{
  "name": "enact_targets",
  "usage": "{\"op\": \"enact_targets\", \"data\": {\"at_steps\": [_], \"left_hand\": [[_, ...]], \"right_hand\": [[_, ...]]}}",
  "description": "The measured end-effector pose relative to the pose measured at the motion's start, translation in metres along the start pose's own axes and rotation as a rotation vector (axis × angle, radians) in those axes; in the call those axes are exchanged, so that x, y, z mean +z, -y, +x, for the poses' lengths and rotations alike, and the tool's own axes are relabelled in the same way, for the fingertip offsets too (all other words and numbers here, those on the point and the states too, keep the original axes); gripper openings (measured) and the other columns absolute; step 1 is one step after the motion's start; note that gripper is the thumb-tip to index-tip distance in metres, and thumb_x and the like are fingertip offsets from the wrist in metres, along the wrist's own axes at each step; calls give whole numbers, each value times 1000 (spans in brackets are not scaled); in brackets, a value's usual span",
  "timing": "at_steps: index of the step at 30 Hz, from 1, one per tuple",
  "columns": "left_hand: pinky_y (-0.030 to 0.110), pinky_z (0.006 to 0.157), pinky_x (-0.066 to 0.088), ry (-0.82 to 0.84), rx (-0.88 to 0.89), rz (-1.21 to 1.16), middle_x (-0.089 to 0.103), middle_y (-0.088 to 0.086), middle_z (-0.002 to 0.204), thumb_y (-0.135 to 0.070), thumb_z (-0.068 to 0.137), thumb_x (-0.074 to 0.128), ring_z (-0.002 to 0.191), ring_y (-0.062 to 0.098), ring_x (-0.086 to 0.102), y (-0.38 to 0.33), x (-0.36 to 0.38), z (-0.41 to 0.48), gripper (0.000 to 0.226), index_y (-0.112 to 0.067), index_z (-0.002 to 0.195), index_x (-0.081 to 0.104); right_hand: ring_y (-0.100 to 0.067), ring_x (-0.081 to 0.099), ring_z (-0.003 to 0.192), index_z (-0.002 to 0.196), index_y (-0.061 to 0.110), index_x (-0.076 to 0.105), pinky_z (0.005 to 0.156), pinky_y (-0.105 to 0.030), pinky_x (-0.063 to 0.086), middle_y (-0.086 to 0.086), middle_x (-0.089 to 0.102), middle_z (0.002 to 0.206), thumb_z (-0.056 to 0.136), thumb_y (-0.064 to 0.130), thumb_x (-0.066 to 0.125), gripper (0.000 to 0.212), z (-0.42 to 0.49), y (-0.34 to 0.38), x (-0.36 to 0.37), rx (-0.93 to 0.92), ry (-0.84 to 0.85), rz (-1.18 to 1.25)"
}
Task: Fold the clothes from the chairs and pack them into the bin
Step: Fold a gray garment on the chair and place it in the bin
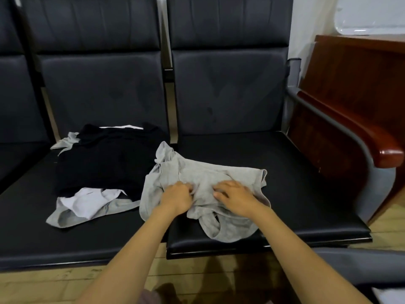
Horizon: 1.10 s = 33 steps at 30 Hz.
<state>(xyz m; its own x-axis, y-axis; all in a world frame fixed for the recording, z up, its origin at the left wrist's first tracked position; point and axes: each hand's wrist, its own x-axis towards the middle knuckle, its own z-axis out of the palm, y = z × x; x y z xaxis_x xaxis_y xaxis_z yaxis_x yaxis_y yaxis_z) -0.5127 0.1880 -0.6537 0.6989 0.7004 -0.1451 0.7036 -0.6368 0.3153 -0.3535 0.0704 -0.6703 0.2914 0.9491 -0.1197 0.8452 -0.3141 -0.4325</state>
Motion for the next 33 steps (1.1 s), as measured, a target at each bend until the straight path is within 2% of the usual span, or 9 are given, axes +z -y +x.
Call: {"op": "enact_targets", "data": {"at_steps": [5,8,12,14,19,24,28,31,33], "left_hand": [[30,71,58,240,22,-704,68,9,95,-17,95,57,74,16,68,-13,-6,-11,17,-10,108,65],[30,73,52,-64,-82,-414,61,7,112,-23,95,57,86,17,64,1,-2,-10,28,-11,120,56],[33,78,42,-99,-292,-299,44,15,131,-41,93,56,113,30,52,28,12,2,58,0,131,40],[33,74,43,-178,-278,-410,53,15,116,-30,92,59,104,29,57,34,16,7,31,-5,109,55],[23,67,39,-454,-212,-632,56,9,98,-13,93,55,83,17,53,31,14,14,6,-10,88,57],[29,72,39,-363,-304,-710,53,6,95,-16,93,58,82,17,50,36,17,17,12,-10,99,49],[31,70,39,-495,-198,-647,48,2,75,-17,91,62,76,18,50,31,16,12,16,-11,76,58],[23,68,43,-550,-57,-777,50,4,77,-19,96,54,67,9,46,13,-6,5,14,-13,84,57],[24,67,46,-360,136,-836,57,9,81,-21,99,50,69,9,50,-4,-17,-4,11,-15,97,59]], "right_hand": [[-26,48,122,116,22,63,108,-52,27,-1,58,128,100,48,23,50,-2,-9,-26,419,-26,-274],[-26,52,115,92,17,61,110,-49,27,-4,64,112,100,34,33,34,-7,-17,-34,560,-92,-347],[-27,53,111,124,15,56,95,-40,44,-8,56,122,98,31,43,33,-7,-20,-22,330,-260,-151],[-27,51,115,131,17,50,95,-40,45,-8,53,127,97,32,47,37,-5,-15,-14,269,-226,-5],[-26,51,106,105,14,57,89,-38,46,-8,53,113,96,28,50,18,5,-19,-3,259,-201,-74],[-22,54,87,80,14,54,80,-33,46,-6,52,97,90,16,57,10,1,-25,-16,215,-260,93],[-17,49,72,70,16,44,71,-35,45,-2,50,83,86,15,57,21,-8,-27,-26,248,-313,181],[-15,57,82,90,17,55,74,-29,50,2,58,96,89,20,60,6,-10,-18,-23,176,-389,286],[-13,61,87,117,25,55,75,-23,50,10,58,109,90,25,64,28,-9,-2,-26,65,-370,525]]}}
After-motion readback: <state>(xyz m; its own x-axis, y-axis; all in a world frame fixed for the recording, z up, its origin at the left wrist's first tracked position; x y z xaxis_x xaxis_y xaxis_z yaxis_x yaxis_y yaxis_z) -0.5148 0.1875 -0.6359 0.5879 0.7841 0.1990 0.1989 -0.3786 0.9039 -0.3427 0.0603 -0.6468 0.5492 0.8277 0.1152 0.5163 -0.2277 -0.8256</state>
